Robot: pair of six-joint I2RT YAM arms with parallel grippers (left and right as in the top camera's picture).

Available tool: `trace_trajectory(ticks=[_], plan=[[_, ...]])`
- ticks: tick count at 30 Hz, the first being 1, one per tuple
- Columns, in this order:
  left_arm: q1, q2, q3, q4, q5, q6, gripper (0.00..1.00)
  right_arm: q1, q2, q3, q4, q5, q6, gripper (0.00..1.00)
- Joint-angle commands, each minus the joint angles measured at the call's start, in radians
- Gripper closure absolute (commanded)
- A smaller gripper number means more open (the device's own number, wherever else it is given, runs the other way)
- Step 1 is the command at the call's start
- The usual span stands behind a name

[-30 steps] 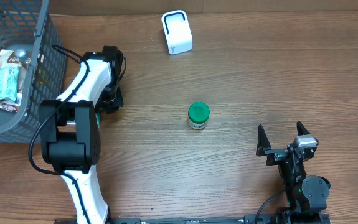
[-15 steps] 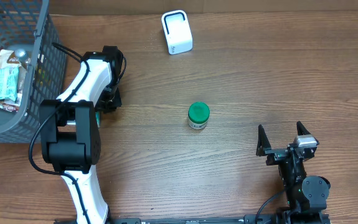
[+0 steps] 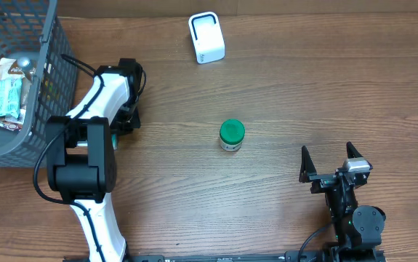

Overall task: Scan the item barcode
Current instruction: 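Move the left gripper over the small teal carton on the table, then lower the left gripper and grasp the teal carton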

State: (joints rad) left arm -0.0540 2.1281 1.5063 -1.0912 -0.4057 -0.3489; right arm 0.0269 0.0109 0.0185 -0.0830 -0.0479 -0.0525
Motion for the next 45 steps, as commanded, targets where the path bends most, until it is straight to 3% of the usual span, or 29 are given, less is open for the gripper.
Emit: trace_trajectory(ticks=[1,10,27,30,33,36,41,45], plan=[[0.014,-0.004,-0.015,0.011,0.024,0.013,0.9,0.005,-0.008,-0.011,0.002,0.002,-0.001,0.0],[-0.019,-0.004,-0.015,0.031,0.45,0.095,0.95,0.005,-0.008,-0.011,0.002,0.003,-0.001,0.0],[-0.277,-0.004,0.012,0.151,0.484,0.083,0.96,0.005,-0.008,-0.011,0.002,0.002,-0.001,0.0],[-0.281,-0.004,0.06,0.139,0.485,0.079,0.87,0.005,-0.008,-0.011,0.002,0.002,-0.001,0.0],[-0.273,-0.004,0.12,0.089,0.485,0.075,0.72,0.005,-0.008,-0.011,0.002,0.003,-0.001,0.0],[-0.256,-0.004,0.209,-0.006,0.484,0.081,0.67,0.005,-0.008,-0.011,0.002,0.002,-0.001,0.0],[-0.219,-0.004,0.283,-0.106,0.484,0.156,0.5,0.005,-0.008,-0.011,0.002,0.002,-0.001,0.0],[-0.172,-0.002,0.269,-0.129,0.484,0.198,0.56,0.005,-0.008,-0.011,0.002,0.002,-0.001,0.0]])
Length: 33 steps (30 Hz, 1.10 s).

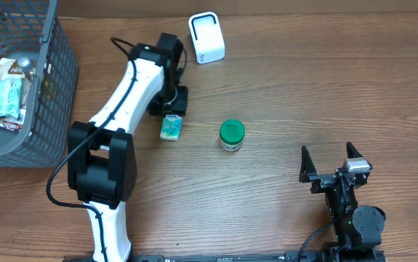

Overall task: Scan the item barcode
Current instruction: 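Lower the left gripper and grasp the teal carton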

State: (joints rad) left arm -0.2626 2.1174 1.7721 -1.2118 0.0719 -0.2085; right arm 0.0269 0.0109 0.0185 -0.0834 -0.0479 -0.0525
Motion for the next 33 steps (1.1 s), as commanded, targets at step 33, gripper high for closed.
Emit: trace_trajectory(ticks=[33], plan=[[0.083,0.009,-0.299,0.245,0.121,0.097,0.82,0.005,-0.008,-0.011,0.002,0.002,-0.001,0.0]])
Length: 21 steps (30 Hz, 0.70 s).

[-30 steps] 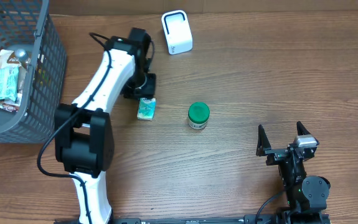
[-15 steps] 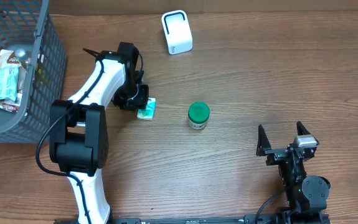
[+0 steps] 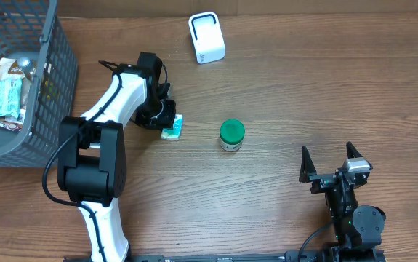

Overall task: Scan the item barcode
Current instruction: 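Lower the left gripper and grasp the teal carton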

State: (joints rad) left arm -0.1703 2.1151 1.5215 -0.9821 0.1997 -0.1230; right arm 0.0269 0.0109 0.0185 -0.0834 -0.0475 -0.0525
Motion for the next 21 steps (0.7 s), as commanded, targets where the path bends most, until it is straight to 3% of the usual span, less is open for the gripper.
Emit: trace_trajectory(ticks=[1,10,16,21], plan=[[-0.01,0.011,-0.049,0.015,-0.007,0.011,0.93,0.005,-0.008,-0.011,0.002,0.002,-0.001,0.0],[-0.017,-0.017,0.07,-0.077,-0.048,0.006,0.96,0.005,-0.008,-0.011,0.002,0.002,-0.001,0.0],[-0.1,-0.064,0.109,-0.129,-0.283,-0.06,0.96,0.005,-0.008,-0.011,0.002,0.002,-0.001,0.0],[-0.237,-0.064,0.105,-0.183,-0.585,-0.172,0.96,0.005,-0.008,-0.011,0.002,0.002,-0.001,0.0]])
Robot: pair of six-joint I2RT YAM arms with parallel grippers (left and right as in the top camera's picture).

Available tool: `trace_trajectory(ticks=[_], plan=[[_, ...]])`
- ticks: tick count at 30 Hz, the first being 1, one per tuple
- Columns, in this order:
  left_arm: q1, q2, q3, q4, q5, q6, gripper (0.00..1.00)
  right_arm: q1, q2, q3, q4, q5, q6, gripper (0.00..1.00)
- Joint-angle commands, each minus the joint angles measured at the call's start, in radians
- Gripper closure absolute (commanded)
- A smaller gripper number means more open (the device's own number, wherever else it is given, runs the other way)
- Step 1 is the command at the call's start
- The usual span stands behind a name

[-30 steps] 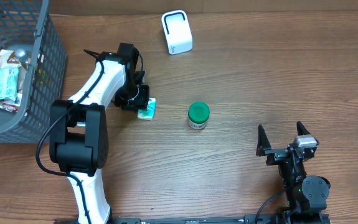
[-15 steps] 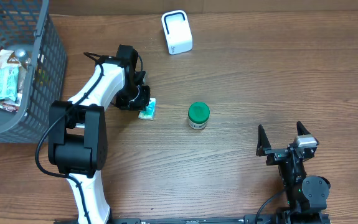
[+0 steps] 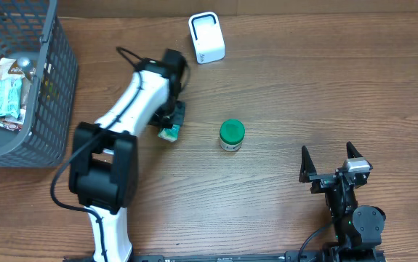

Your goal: Scan the item barcode

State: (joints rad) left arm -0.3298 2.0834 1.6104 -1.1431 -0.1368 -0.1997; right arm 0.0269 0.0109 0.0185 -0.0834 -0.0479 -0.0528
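A small teal packet sits on the table left of a jar with a green lid. My left gripper is directly over the packet's far end, and the wrist hides its fingers. Whether they hold the packet does not show. The white barcode scanner stands at the back of the table, a short way beyond the left gripper. My right gripper rests near the front right, open with nothing between its fingers.
A grey wire basket at the far left holds several wrapped snack packets. The left arm's white links stretch from its base toward the scanner.
The left wrist has shifted right and toward the scanner, from the packet's left side to over its far end. The packet has stayed about where it was, slightly turned. The right arm is unchanged.
The left gripper was first near the basket, with no packet visible on the table. Then it was close to the scanner with the teal packet just below it. It later sat left of the packet, and now covers the packet's far end. The jar and right arm never moved.
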Motion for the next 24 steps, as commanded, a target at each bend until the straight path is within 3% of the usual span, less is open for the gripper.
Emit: trace_trajectory(ticks=[1,10,24], plan=[[-0.101,-0.032,0.015,-0.029,-0.293,-0.111,0.96,0.005,-0.008,-0.011,0.002,0.002,-0.001,0.0],[-0.227,-0.031,0.004,-0.08,-0.574,-0.236,0.96,0.005,-0.008,-0.011,0.002,0.002,-0.001,0.0],[-0.229,-0.031,-0.135,0.039,-0.607,-0.276,0.96,0.005,-0.008,-0.011,0.002,0.002,-0.001,0.0]])
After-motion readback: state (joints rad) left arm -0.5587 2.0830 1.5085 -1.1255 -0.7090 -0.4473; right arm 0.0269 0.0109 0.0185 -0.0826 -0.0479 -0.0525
